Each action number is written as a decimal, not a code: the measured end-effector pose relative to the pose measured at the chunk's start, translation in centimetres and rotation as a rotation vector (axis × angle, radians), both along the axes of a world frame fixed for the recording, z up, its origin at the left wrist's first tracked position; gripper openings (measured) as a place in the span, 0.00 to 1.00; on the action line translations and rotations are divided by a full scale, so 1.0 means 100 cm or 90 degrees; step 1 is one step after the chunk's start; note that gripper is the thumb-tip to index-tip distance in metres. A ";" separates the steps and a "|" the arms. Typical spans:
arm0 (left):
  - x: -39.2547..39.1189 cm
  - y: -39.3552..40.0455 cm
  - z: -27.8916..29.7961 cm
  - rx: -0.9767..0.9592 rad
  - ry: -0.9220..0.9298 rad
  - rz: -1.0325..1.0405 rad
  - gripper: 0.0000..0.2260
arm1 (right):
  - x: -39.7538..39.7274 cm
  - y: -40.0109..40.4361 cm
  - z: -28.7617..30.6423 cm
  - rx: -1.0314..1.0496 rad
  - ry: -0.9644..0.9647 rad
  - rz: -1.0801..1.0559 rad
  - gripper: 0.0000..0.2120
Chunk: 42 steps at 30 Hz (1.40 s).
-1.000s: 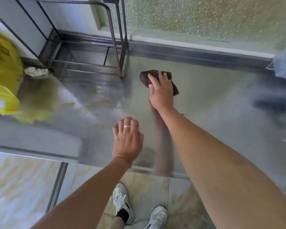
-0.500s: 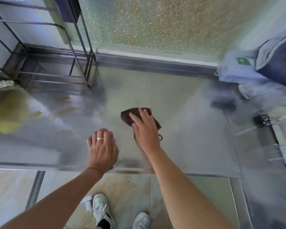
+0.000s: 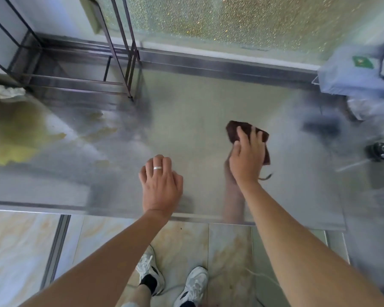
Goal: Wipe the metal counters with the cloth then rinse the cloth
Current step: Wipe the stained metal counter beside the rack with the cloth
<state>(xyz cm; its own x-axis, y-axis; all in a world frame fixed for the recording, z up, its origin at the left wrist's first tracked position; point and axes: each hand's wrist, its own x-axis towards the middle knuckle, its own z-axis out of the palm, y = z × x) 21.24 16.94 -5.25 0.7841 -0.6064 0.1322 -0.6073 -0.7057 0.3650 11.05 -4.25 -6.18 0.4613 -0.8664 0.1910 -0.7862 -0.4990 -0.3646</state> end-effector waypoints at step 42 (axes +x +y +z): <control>-0.080 -0.048 0.000 -0.006 -0.018 -0.081 0.09 | -0.138 0.012 -0.001 0.037 0.021 -0.160 0.22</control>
<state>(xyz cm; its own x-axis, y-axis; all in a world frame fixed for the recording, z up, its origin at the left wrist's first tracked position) 13.20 12.15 -5.29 0.6971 -0.6990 0.1597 -0.7017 -0.6192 0.3525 -2.78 -3.04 -6.32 0.2352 -0.9637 0.1266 -0.8948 -0.2655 -0.3590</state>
